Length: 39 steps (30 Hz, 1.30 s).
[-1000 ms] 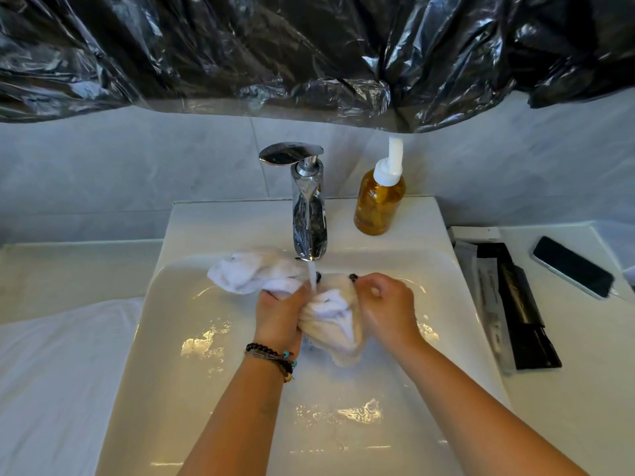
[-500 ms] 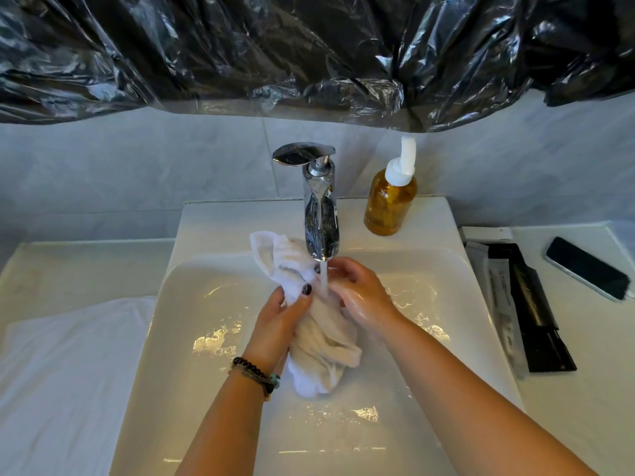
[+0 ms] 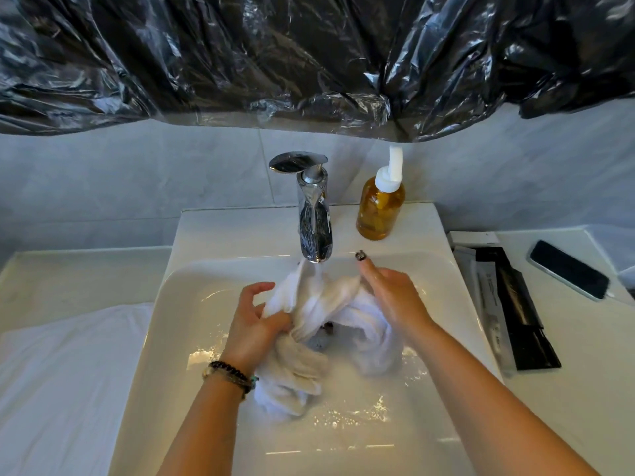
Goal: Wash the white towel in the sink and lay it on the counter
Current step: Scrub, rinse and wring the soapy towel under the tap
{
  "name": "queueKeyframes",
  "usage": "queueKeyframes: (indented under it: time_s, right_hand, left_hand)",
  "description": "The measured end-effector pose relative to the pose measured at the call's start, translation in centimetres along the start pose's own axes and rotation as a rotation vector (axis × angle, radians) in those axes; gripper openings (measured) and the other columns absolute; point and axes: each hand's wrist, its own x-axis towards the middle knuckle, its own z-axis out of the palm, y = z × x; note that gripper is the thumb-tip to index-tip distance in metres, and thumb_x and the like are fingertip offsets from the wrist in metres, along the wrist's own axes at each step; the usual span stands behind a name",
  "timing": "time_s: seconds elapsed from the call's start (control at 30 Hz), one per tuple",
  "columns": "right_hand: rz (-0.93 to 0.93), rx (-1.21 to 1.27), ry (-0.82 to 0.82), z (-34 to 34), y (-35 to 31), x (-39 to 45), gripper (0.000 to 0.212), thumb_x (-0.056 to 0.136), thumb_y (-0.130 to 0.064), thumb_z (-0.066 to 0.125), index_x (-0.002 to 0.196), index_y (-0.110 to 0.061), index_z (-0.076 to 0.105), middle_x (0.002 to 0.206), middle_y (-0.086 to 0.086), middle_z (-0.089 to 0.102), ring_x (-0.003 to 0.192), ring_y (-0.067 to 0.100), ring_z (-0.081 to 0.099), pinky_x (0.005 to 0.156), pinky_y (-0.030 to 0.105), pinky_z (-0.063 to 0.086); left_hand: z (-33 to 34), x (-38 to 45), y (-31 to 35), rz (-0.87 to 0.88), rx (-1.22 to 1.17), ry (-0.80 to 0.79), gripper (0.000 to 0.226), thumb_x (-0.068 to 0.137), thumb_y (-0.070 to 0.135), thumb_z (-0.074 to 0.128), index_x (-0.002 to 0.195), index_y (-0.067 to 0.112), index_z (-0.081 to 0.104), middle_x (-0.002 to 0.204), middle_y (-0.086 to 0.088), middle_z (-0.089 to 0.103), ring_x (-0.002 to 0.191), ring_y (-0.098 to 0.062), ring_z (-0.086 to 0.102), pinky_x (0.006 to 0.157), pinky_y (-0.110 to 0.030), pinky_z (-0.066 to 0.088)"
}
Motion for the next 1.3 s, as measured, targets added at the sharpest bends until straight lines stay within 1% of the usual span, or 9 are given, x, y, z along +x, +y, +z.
queueKeyframes:
  time_s: [0.17,0.3,0.47,0.63,0.83,0.97,1.07,1.17,1.3]
  right_hand:
    - [-0.219,-0.257,-0.031,-3.1,0.6,0.2,0.021,0.075,-0.041,0.078,0.079,-0.022,0.071,0.073,-0.009,0.066,0.071,0.009,0.059,0.065,0.021,0.047]
    - [-0.278,-0.550,-0.014,-2.2,2.8,1.3,0.020,0.082,-0.027,0.074,0.100,-0.023,0.068,0.105,-0.005,0.059,0.098,0.013,0.057,0.079,0.017,0.043]
    - [-0.308,-0.580,-0.146,2.1,5.4,2.6,0.058,0.086,-0.029,0.068,0.139,-0.020,0.047,0.129,0.004,0.055,0.118,0.025,0.050,0.095,0.032,0.043]
    - [-0.220,-0.522,-0.238,2.7,4.9,3.8,0.026,0.081,-0.025,0.064,0.107,-0.022,0.065,0.093,-0.004,0.061,0.088,0.020,0.060,0.071,0.032,0.049]
    - [-0.154,-0.335,-0.239,-0.1,5.3,0.7,0.033,0.079,0.000,0.066,0.107,-0.017,0.070,0.065,-0.011,0.053,0.053,-0.004,0.048,0.050,0.008,0.035]
    - [-0.173,-0.501,-0.370,-1.0,5.1,-2.0,0.026,0.081,-0.011,0.067,0.105,-0.018,0.073,0.086,-0.008,0.063,0.077,0.007,0.058,0.060,0.008,0.039]
    - [-0.135,-0.619,-0.415,-2.2,4.6,-3.6,0.014,0.083,-0.016,0.064,0.095,-0.018,0.071,0.079,-0.007,0.059,0.068,0.006,0.052,0.057,0.013,0.036]
    - [-0.088,-0.689,-0.390,-3.1,4.3,-5.0,0.022,0.082,-0.027,0.069,0.096,-0.010,0.069,0.076,-0.007,0.054,0.066,0.008,0.047,0.058,0.018,0.034]
    - [-0.183,-0.452,-0.228,-3.1,1.6,-7.0,0.041,0.076,-0.043,0.078,0.108,-0.028,0.058,0.097,-0.018,0.056,0.089,0.003,0.057,0.064,0.010,0.039]
  left_hand:
    - [-0.8,0.5,1.6,0.049,0.205,-0.162,0.013,0.061,0.020,0.064,0.070,0.024,0.072,0.075,0.002,0.067,0.078,-0.020,0.060,0.073,-0.032,0.048]
    - [0.8,1.6,0.3,0.237,0.520,0.077,0.038,0.093,0.005,0.048,0.123,0.022,0.064,0.121,0.005,0.059,0.113,-0.013,0.054,0.093,-0.024,0.039]
    - [3.2,3.4,-3.0,0.418,0.843,0.034,0.039,0.091,0.019,0.060,0.130,0.018,0.059,0.123,-0.002,0.059,0.114,-0.025,0.051,0.095,-0.037,0.043]
    - [3.8,5.8,-2.3,0.339,0.738,0.135,0.013,0.092,0.015,0.055,0.093,0.017,0.068,0.098,0.000,0.055,0.101,-0.027,0.051,0.088,-0.041,0.044]
    - [4.0,6.5,-1.8,0.276,0.941,-0.083,0.033,0.090,0.030,0.060,0.122,0.024,0.060,0.115,-0.003,0.056,0.106,-0.026,0.053,0.091,-0.043,0.050]
    - [4.4,5.1,0.9,0.123,0.473,-0.051,0.021,0.097,0.022,0.053,0.086,0.013,0.068,0.081,-0.005,0.063,0.077,-0.025,0.058,0.071,-0.029,0.048]
    - [3.8,3.0,2.3,-0.023,0.103,-0.050,0.023,0.095,0.021,0.055,0.074,0.014,0.060,0.070,-0.003,0.058,0.065,-0.020,0.050,0.061,-0.027,0.039]
    - [3.6,0.6,2.4,-0.047,-0.002,-0.091,0.026,0.084,0.034,0.067,0.075,0.012,0.059,0.075,-0.012,0.058,0.072,-0.022,0.051,0.066,-0.032,0.038]
    - [4.0,-2.9,3.3,0.048,-0.123,-0.173,0.035,0.080,0.041,0.070,0.079,0.006,0.068,0.082,-0.017,0.069,0.077,-0.028,0.061,0.070,-0.036,0.047]
